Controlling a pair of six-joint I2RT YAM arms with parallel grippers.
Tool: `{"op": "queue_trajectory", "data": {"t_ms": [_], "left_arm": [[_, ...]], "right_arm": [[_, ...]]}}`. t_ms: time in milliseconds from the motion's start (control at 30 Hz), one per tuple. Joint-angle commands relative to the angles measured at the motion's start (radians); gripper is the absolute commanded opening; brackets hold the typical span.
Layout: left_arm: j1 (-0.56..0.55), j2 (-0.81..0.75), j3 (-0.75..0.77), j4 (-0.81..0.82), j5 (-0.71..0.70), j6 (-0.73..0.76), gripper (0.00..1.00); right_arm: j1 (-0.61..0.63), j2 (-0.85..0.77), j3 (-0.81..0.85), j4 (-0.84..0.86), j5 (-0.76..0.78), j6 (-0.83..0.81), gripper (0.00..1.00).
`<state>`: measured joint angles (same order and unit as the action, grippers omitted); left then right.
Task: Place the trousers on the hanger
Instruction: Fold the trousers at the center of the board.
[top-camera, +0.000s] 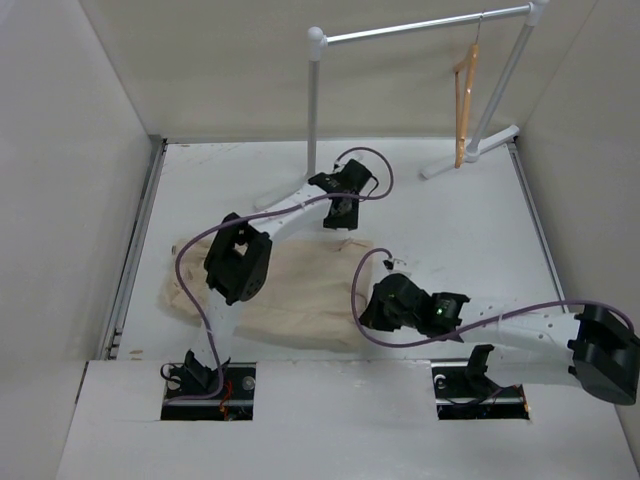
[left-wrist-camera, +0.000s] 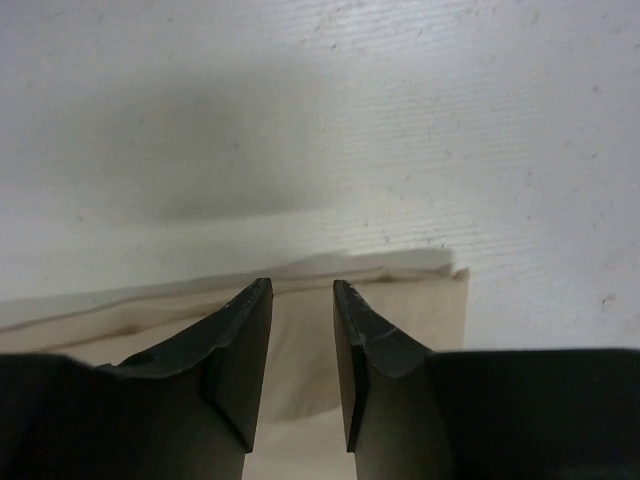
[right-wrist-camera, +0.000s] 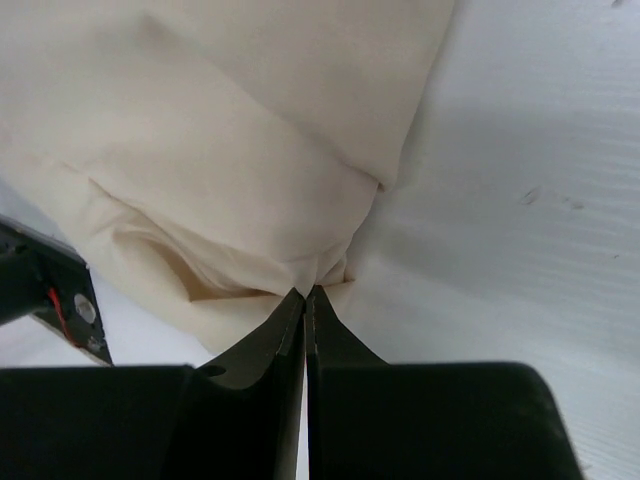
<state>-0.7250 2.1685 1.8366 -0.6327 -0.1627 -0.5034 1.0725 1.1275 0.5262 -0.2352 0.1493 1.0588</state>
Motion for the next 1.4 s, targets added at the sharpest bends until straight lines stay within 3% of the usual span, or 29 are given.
{"op": "queue_trajectory", "data": {"t_ms": [0, 100, 300, 367, 467, 600, 867, 1000, 1200, 1267, 1367], "left_arm": [[0.020, -0.235, -0.081, 0.025, -0.058, -0.001, 0.36], [0.064, -0.366, -0.164, 0.042, -0.080, -0.012, 0.46], [0.181, -0.680, -0.462, 0.036, -0.095, -0.082, 0.50], [0.225, -0.784, -0.592, 0.042, -0.089, -0.130, 0.50], [0.290, -0.909, -0.764, 0.059, -0.072, -0.190, 0.50], [0.385, -1.039, -0.982, 0.096, -0.022, -0.253, 0.50], [0.587, -1.139, -1.252, 0.185, 0.009, -0.308, 0.50], [0.702, -1.106, -1.320, 0.301, 0.037, -0.308, 0.50], [0.775, -0.923, -1.254, 0.441, 0.095, -0.311, 0.49], [0.766, -0.906, -1.211, 0.430, 0.103, -0.317, 0.49], [0.735, -0.972, -1.160, 0.387, 0.104, -0.327, 0.50]], "right_arm": [[-0.061, -0.015, 0.012, -0.006, 0.022, -0.023, 0.09], [-0.148, -0.043, 0.021, -0.048, 0.013, -0.065, 0.14], [-0.230, -0.191, 0.055, -0.148, -0.046, -0.150, 0.66], [-0.260, -0.199, 0.060, -0.135, -0.073, -0.183, 0.73], [-0.338, -0.114, 0.072, -0.037, -0.158, -0.247, 0.77], [-0.418, 0.021, 0.074, 0.150, -0.284, -0.250, 0.76], [-0.493, 0.229, 0.077, 0.270, -0.289, -0.227, 0.18], [-0.573, 0.250, 0.078, 0.335, -0.294, -0.215, 0.09], [-0.667, 0.313, 0.132, 0.326, -0.297, -0.249, 0.10], [-0.670, 0.311, 0.141, 0.301, -0.292, -0.250, 0.23], [-0.664, 0.227, 0.146, 0.234, -0.284, -0.260, 0.54]]}}
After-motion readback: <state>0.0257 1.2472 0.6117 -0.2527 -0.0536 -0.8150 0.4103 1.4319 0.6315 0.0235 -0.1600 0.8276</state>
